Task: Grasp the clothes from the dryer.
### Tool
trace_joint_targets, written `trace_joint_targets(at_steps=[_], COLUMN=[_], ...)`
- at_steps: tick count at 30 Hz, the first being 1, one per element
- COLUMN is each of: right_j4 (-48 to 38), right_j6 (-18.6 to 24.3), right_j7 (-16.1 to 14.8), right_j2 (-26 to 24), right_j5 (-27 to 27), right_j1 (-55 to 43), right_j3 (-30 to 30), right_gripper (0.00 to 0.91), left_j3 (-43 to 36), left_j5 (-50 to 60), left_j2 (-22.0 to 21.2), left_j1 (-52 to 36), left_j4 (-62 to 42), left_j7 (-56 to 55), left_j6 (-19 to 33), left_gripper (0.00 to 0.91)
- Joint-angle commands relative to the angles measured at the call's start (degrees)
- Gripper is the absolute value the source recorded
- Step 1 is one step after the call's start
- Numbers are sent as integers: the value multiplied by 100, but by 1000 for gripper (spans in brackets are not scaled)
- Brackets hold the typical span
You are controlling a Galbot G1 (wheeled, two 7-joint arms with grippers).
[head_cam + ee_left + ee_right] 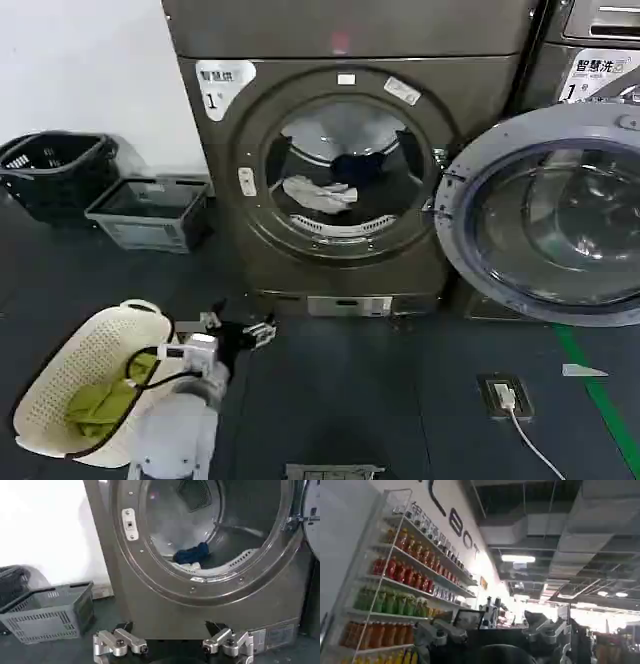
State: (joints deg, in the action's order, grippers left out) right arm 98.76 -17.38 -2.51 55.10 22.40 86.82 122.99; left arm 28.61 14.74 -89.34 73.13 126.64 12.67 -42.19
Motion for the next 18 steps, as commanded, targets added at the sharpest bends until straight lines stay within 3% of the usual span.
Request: trace_joint_targets(at_steps=[1, 3, 18], right_j4=[0, -87, -119], right_j6=[154, 424, 324], right_j7=[50, 122, 243], right_j2=[5, -13, 4], right_j5=[104, 120, 253], right_j1=[-2, -4, 2], right_j3=[-9, -71, -52], right_gripper=[907, 907, 907], left_j3=[3, 7, 34], left_j5=[-37, -39, -98], left_j2=[3, 4, 6], left_j1=[19, 39, 118], left_j4=[20, 33, 97], left_j7=[-9, -8, -39], left_j6=[-281, -281, -281], left_gripper=[907, 907, 907])
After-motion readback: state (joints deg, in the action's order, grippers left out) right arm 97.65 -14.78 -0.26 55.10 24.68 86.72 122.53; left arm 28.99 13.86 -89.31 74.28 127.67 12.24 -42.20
